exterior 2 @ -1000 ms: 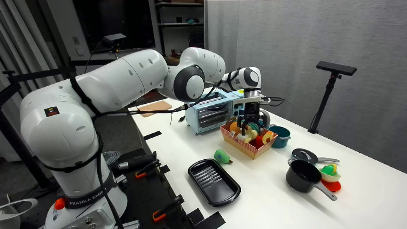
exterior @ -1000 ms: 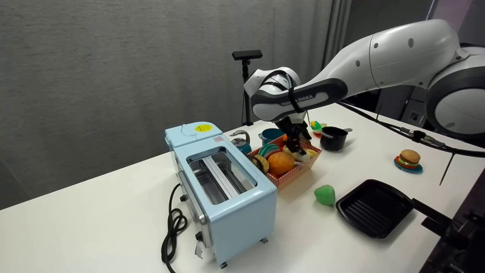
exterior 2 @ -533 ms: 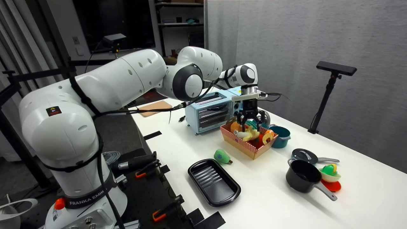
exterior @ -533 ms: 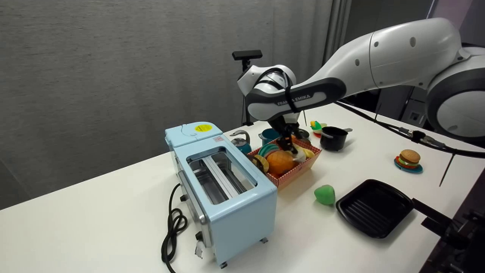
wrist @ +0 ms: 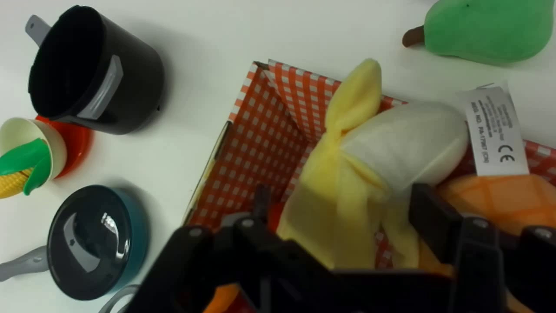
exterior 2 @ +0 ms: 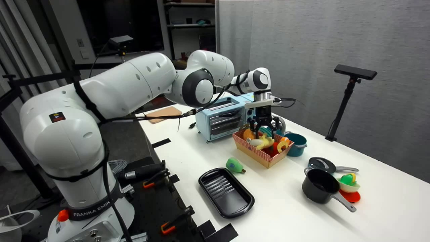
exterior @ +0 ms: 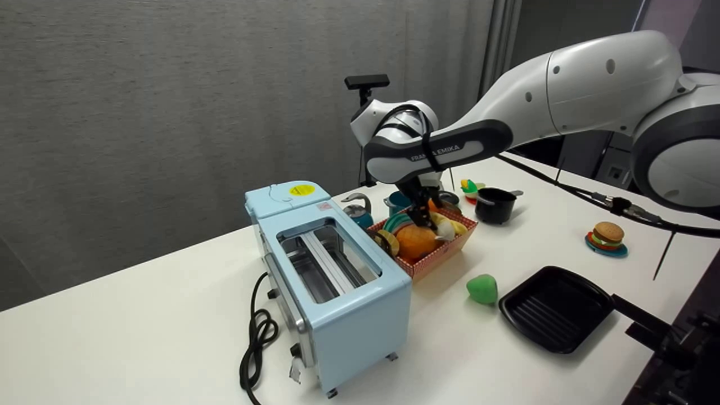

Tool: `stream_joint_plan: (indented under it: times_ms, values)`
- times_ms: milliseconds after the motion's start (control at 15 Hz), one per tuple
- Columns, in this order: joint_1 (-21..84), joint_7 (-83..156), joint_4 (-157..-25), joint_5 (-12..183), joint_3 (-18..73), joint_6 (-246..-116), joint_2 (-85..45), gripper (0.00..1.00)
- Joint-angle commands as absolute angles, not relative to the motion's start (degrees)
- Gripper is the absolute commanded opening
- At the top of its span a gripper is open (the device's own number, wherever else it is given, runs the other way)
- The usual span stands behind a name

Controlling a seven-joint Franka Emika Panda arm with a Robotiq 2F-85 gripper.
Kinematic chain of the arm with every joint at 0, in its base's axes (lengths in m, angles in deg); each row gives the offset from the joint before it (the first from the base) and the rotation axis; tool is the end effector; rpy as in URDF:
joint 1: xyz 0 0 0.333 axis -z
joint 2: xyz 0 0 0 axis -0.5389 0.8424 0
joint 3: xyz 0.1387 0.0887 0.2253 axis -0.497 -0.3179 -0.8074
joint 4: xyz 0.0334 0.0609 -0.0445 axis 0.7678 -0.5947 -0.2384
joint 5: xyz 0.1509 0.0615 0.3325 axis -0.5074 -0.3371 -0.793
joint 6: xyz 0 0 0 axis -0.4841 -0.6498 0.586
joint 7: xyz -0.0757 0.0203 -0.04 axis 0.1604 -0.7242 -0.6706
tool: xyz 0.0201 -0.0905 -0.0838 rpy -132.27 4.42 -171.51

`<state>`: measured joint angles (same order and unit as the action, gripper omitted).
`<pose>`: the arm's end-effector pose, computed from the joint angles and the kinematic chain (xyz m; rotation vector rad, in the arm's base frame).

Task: Take the banana plush toy from the box and put it in the black pot

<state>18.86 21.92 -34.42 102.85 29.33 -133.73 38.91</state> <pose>0.6893 0.0867 0.1364 2.5829 0.5617 -0.5381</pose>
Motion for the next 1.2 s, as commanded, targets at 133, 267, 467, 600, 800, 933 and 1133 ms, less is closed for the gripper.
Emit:
stream_joint_plan:
  times_ms: [133,267,467,600,800,933,1133]
  values:
    - [19.1,21.9,-34.4,102.8,29.3,-133.7,39.3,0.96]
    - [19.2,21.9,-34.4,102.8,29.3,-133.7,39.3,0.96]
    - [19.4,22.5,-34.4,102.5,29.2,-133.8,39.4,0.74]
    - [19.7,22.8,-34.4,101.9,28.9,-133.5,39.4,0.62]
    - [20.0,23.2,-34.4,101.2,28.7,-133.4,39.3,0.38]
    - [20.2,23.5,-34.5,101.0,28.6,-133.4,39.3,0.24]
    - [20.8,24.1,-34.6,100.2,28.4,-133.1,39.1,0.03]
